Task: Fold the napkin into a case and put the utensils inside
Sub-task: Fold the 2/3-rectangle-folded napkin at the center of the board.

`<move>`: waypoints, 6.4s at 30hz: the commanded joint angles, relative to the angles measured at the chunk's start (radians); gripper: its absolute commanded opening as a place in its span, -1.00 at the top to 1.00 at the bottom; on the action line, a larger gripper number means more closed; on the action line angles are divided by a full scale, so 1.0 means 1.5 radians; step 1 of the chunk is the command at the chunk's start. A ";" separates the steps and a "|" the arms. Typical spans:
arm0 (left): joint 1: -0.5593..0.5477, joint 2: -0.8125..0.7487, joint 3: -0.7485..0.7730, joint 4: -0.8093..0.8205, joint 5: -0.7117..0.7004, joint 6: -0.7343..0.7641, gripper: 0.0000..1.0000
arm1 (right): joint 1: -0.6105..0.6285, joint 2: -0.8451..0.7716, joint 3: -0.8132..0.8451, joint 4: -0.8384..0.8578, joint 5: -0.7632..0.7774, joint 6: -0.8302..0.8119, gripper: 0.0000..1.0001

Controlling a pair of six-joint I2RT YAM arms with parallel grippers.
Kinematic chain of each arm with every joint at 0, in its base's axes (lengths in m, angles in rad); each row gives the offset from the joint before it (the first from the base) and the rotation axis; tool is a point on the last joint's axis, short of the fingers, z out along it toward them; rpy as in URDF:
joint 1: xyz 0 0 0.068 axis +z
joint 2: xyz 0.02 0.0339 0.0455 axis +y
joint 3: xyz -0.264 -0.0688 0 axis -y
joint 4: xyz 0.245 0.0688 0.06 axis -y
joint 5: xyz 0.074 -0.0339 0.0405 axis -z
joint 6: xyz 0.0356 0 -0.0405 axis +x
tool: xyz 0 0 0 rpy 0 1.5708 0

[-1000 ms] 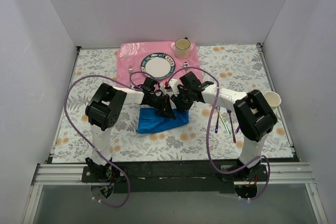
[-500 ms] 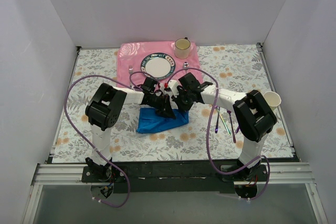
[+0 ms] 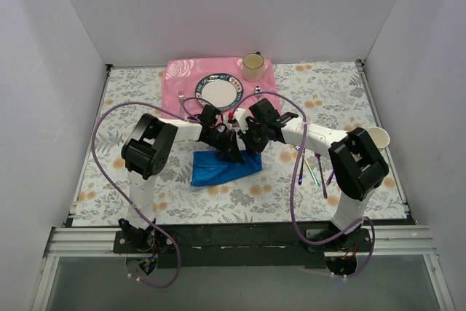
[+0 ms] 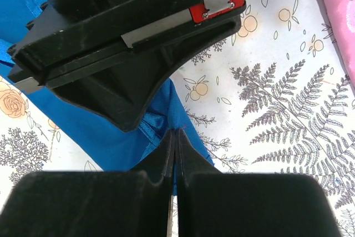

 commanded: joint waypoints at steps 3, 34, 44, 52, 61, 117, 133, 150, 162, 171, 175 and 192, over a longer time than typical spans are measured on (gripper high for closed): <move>0.005 0.002 0.018 -0.042 -0.037 -0.005 1.00 | 0.004 -0.030 0.012 0.005 -0.023 0.004 0.97; 0.004 -0.039 0.061 0.002 0.028 -0.050 1.00 | 0.004 -0.006 0.011 0.005 -0.033 -0.008 0.97; 0.040 0.030 0.027 -0.021 -0.007 -0.059 1.00 | 0.000 -0.017 0.010 0.013 -0.008 -0.011 0.97; 0.044 0.039 0.022 -0.030 -0.023 -0.064 1.00 | -0.016 -0.021 0.017 0.018 -0.030 -0.005 0.97; 0.045 0.045 0.033 -0.041 -0.027 -0.065 1.00 | -0.018 -0.027 0.005 0.026 -0.072 0.000 0.97; 0.046 0.041 0.023 -0.034 -0.019 -0.070 1.00 | 0.062 -0.046 -0.017 0.025 0.132 -0.076 0.36; 0.046 0.042 0.020 -0.033 -0.019 -0.067 1.00 | 0.064 -0.053 0.026 -0.018 0.067 -0.043 0.17; 0.047 0.043 0.022 -0.032 -0.012 -0.066 1.00 | 0.064 0.024 0.002 0.027 0.132 -0.080 0.15; 0.052 0.026 0.007 -0.011 0.008 -0.085 0.77 | 0.058 0.044 -0.013 0.033 0.137 -0.086 0.97; 0.067 -0.041 -0.012 -0.073 0.025 -0.051 0.34 | 0.050 0.031 -0.032 0.050 0.128 -0.092 0.97; 0.073 -0.061 -0.025 -0.121 0.024 -0.014 0.30 | 0.049 0.029 -0.033 0.052 0.122 -0.090 0.97; 0.072 -0.072 0.000 -0.157 0.022 0.038 0.78 | 0.040 0.030 -0.026 0.054 0.094 -0.078 0.97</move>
